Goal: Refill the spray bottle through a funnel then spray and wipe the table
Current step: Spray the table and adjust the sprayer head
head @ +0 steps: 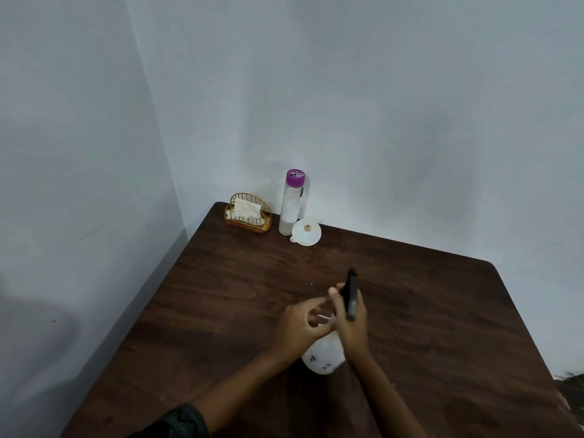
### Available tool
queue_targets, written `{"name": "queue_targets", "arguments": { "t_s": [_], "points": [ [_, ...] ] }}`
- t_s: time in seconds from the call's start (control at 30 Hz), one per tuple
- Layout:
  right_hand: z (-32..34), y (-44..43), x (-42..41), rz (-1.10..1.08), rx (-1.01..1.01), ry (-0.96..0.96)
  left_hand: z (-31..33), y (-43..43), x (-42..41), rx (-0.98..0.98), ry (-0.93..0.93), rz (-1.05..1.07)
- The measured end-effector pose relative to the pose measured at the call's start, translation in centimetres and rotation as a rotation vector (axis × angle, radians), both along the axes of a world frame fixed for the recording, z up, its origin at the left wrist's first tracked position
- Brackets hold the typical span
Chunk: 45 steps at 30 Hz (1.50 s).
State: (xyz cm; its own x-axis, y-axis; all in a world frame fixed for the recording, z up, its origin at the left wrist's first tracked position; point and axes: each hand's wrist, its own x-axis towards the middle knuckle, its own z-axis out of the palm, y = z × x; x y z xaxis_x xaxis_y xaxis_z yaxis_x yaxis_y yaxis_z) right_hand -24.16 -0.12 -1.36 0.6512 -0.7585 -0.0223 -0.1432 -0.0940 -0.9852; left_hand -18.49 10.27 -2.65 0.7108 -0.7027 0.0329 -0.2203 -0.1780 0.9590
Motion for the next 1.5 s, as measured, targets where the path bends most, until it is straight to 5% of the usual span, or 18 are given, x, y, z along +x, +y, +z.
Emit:
{"name": "queue_targets", "arguments": {
  "t_s": [0.1, 0.3, 0.5, 0.77, 0.93, 1.2, 1.4, 1.5],
  "points": [
    [0.7, -2.5, -2.0, 0.061, 0.147, -0.088, 0.0, 0.4, 0.8, 0.069, 0.074, -0.061],
    [1.4, -6.6, -6.9, 0.266, 0.698, -0.143, -3.9, 4.1, 5.6, 0.365, -0.078, 0.201],
    [-0.4, -6.8, -7.7, 0.166, 0.49, 0.182, -5.6, 7.0, 7.9, 0.652, -0.332, 0.189],
    [0.7, -7.6, -8.5, 0.197, 0.764, 0.254, -7.3, 7.3, 6.9, 0.91, -0.32, -0.023],
    [0.2, -7.0, -8.1, 0.109, 0.667, 0.252, -7.9, 7.8, 6.8, 0.979, -0.324, -0.133],
    [1.4, -7.1, -8.4, 0.296, 0.557, 0.174, -8.1, 8.3, 7.0, 1.029, -0.33, -0.213],
    [0.9, -6.7, -7.1, 0.24, 0.237, 0.212, -8.2, 8.2, 7.1, 1.042, -0.331, -0.233],
    [1.2, -7.2, -6.9, 0.386, 0.156, 0.246, -8.3, 8.2, 7.2, 1.053, -0.333, -0.238]
  ]
}}
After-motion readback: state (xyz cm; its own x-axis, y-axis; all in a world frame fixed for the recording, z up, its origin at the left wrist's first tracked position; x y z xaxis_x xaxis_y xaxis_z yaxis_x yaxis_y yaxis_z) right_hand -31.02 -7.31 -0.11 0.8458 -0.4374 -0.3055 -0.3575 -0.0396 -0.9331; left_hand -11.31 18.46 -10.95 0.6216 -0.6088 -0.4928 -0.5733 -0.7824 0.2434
